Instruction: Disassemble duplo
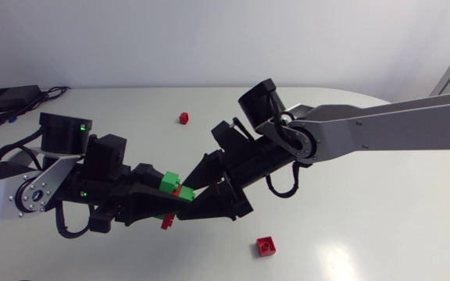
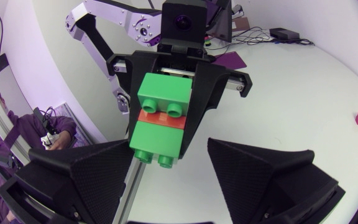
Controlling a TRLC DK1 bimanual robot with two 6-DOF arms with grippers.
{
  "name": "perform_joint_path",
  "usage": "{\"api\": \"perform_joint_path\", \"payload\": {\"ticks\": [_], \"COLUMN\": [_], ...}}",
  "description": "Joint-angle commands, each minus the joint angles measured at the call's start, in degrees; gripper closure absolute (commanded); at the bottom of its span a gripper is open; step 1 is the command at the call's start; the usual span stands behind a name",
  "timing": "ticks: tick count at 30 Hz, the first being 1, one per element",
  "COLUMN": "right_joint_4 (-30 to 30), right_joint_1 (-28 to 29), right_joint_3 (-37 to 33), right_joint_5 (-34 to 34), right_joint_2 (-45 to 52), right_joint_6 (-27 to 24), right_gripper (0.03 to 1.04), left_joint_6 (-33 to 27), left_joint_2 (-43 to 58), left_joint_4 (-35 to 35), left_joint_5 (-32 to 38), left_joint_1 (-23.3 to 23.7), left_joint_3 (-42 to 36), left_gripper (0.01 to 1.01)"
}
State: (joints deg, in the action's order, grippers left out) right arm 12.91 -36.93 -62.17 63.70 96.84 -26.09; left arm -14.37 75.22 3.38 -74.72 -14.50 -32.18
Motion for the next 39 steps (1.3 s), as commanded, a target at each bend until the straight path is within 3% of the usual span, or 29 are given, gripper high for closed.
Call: {"api": "perform_joint_path", "payload": {"ticks": [1, 17, 25, 32, 37, 39], "right_joint_4": [-0.7, -1.0, -5.1, -5.9, -6.1, -6.1], "right_joint_1": [-0.5, -0.6, 0.1, 0.1, 0.1, 0.1], "right_joint_3": [-0.8, -0.8, 0.4, 0.8, 0.8, 0.9], "right_joint_5": [0.5, 0.6, 1.0, 1.1, 1.1, 1.1], "right_joint_2": [0.7, 0.8, 0.4, 0.3, 0.3, 0.2], "right_joint_6": [1.7, 2.4, 5.8, 6.2, 6.5, 6.5], "right_gripper": [0.34, 0.33, 0.33, 0.39, 0.38, 0.29], "left_joint_6": [-1.0, -1.4, -1.4, -1.4, -1.4, -1.4], "left_joint_2": [-0.4, -2.0, -2.2, -2.7, -3.1, -3.1], "left_joint_4": [-0.1, 0.4, 0.6, 0.6, 0.7, 0.7], "left_joint_5": [0.0, 0.0, 0.0, 0.0, 0.0, 0.0], "left_joint_1": [-0.1, 1.3, 1.4, 2.4, 2.8, 2.9], "left_joint_3": [1.2, 1.3, 1.3, 1.2, 1.2, 1.2], "left_gripper": [0.649, 0.649, 0.649, 0.649, 0.649, 0.649]}}
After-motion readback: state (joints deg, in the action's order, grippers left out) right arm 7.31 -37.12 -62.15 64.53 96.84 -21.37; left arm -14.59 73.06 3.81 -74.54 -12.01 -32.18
